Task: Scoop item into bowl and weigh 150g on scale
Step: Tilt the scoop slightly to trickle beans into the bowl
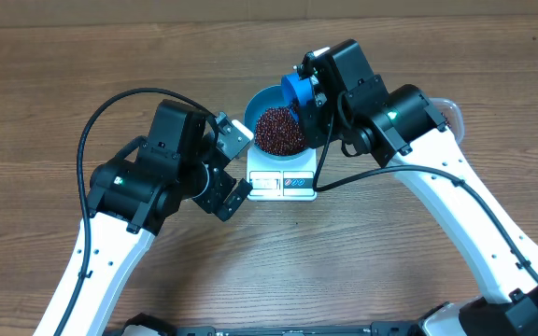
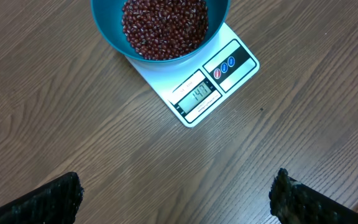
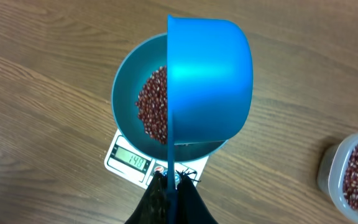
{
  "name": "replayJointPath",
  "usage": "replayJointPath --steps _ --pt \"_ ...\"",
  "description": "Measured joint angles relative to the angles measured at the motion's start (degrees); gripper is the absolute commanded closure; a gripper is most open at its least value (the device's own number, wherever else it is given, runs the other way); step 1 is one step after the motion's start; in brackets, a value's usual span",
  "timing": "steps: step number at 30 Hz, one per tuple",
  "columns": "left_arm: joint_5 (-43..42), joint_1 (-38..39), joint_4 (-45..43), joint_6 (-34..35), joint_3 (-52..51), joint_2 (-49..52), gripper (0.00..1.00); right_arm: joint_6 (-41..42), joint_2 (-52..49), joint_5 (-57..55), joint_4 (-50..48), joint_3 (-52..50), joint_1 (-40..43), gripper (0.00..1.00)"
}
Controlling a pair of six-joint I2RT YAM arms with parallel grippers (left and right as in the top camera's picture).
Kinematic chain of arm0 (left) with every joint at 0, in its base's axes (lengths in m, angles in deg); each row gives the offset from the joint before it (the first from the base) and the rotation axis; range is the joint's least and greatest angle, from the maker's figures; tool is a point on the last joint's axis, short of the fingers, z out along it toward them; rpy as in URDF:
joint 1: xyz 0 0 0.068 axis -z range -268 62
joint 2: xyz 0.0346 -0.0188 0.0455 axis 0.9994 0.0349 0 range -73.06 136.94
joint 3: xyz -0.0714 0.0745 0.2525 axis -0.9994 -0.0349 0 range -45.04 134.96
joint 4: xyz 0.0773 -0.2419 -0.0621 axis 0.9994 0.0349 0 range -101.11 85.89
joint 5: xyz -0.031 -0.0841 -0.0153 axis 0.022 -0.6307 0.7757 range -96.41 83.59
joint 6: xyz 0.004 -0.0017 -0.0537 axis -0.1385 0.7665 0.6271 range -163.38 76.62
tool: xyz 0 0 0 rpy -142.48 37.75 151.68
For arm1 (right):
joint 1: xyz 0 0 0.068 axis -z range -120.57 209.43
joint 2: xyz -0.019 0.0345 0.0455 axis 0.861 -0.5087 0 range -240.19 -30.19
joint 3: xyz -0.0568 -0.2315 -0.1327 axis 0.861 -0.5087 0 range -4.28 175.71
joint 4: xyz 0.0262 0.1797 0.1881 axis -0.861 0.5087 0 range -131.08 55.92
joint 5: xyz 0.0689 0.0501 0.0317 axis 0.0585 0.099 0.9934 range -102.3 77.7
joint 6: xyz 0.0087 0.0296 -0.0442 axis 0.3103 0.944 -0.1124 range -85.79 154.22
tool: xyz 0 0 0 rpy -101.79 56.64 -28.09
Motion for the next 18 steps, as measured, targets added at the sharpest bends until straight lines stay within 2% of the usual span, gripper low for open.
replayJointPath --steps 18 --pt "0.0 0.0 0.0 0.0 0.0 0.0 0.00 0.5 -0.1 0.6 -0.6 0.1 0.0 0.96"
